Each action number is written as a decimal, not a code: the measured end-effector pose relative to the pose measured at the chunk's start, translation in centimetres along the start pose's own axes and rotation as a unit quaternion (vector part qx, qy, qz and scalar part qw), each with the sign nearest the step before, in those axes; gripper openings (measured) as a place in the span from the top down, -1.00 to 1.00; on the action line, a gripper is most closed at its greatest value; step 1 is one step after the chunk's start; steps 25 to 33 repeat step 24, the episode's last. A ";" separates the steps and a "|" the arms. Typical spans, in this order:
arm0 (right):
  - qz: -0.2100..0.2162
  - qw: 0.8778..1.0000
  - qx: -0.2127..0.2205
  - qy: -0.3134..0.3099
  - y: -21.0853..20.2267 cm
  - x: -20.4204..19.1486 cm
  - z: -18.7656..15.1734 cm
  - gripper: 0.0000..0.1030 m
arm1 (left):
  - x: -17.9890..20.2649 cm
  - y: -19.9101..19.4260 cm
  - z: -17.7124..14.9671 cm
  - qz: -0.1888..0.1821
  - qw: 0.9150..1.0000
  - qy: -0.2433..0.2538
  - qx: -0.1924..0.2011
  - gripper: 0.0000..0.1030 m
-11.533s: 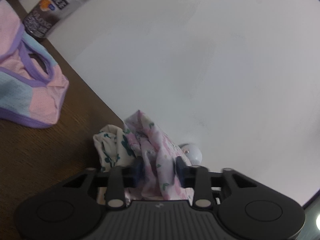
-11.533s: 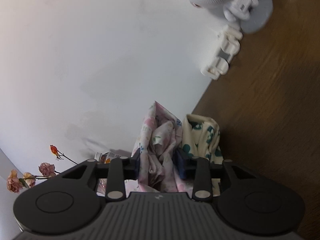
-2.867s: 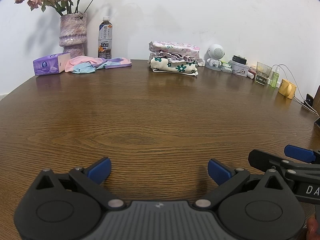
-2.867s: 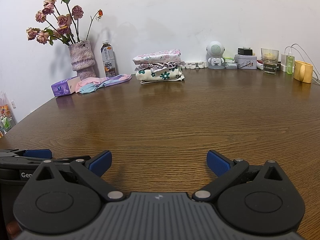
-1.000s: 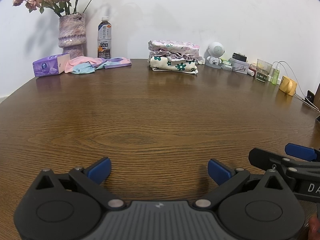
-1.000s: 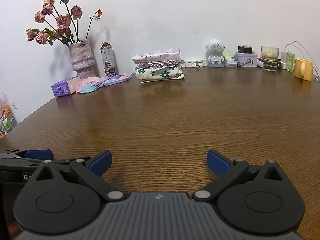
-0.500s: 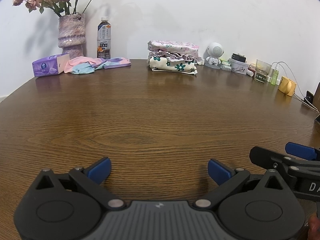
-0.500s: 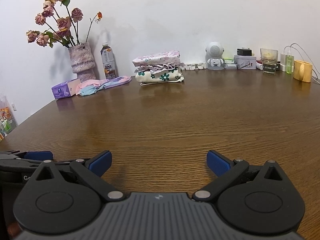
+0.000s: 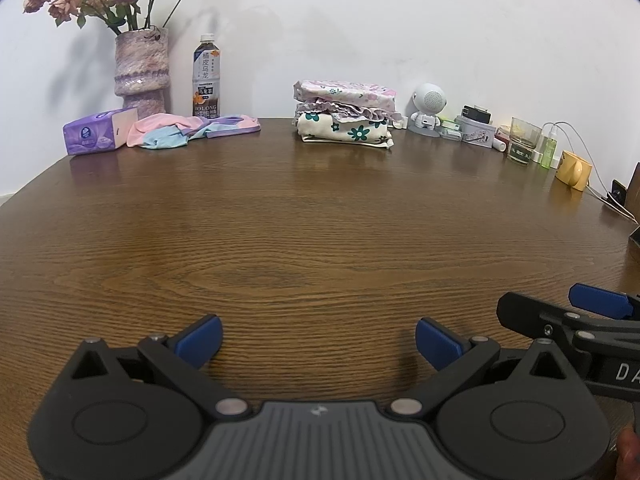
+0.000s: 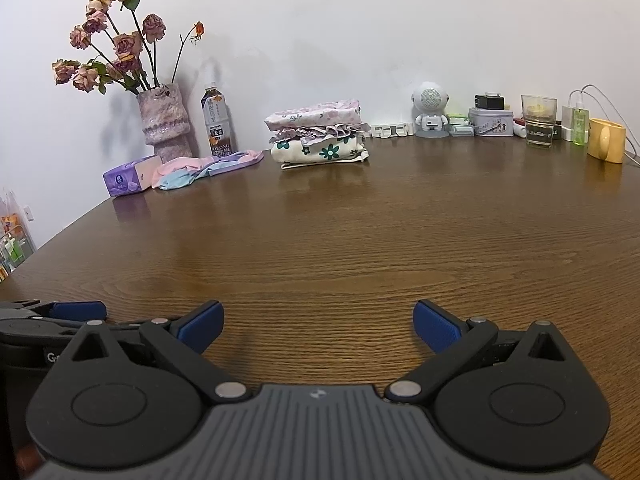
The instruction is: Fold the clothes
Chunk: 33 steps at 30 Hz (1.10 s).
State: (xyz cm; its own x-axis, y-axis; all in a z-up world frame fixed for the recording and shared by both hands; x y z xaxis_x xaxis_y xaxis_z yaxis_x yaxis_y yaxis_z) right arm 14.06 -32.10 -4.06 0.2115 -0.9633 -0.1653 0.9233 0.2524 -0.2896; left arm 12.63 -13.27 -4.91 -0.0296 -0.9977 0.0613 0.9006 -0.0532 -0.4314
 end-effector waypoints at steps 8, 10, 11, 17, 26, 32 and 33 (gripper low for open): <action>-0.001 1.000 -0.001 0.001 0.0 0.1 0.0 -0.99 | 0.0 -0.1 0.0 -0.001 1.000 -0.003 0.001 -1.00; -0.001 1.000 -0.001 0.002 0.0 0.1 0.0 -0.99 | -0.1 -0.1 0.0 -0.001 1.000 -0.003 0.001 -1.00; -0.002 1.000 -0.001 0.002 0.0 0.1 0.0 -0.99 | -0.1 -0.1 0.0 0.000 1.000 -0.003 0.001 -1.00; -0.002 1.000 -0.002 0.003 0.0 0.1 0.0 -0.99 | -0.1 -0.1 0.0 0.000 1.000 -0.003 0.001 -1.00; -0.002 1.000 -0.005 0.004 0.0 0.2 0.0 -0.99 | -0.2 -0.1 0.0 -0.003 1.000 -0.008 0.002 -1.00; -0.002 1.000 -0.005 0.004 0.0 0.2 0.0 -0.99 | -0.2 -0.1 0.0 -0.003 1.000 -0.008 0.002 -1.00; -0.002 1.000 -0.005 0.004 0.0 0.2 0.0 -0.99 | -0.2 -0.1 0.0 -0.003 1.000 -0.008 0.002 -1.00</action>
Point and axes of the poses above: each gripper's, at about its wrist camera, not at the fingertips, and y roughly the way its jaws point, x to its right, z to its top, the point moved 8 cm from there along y, roughly the way its jaws point, and after that the axes turned 11 degrees about x, right-handed, at the moved point
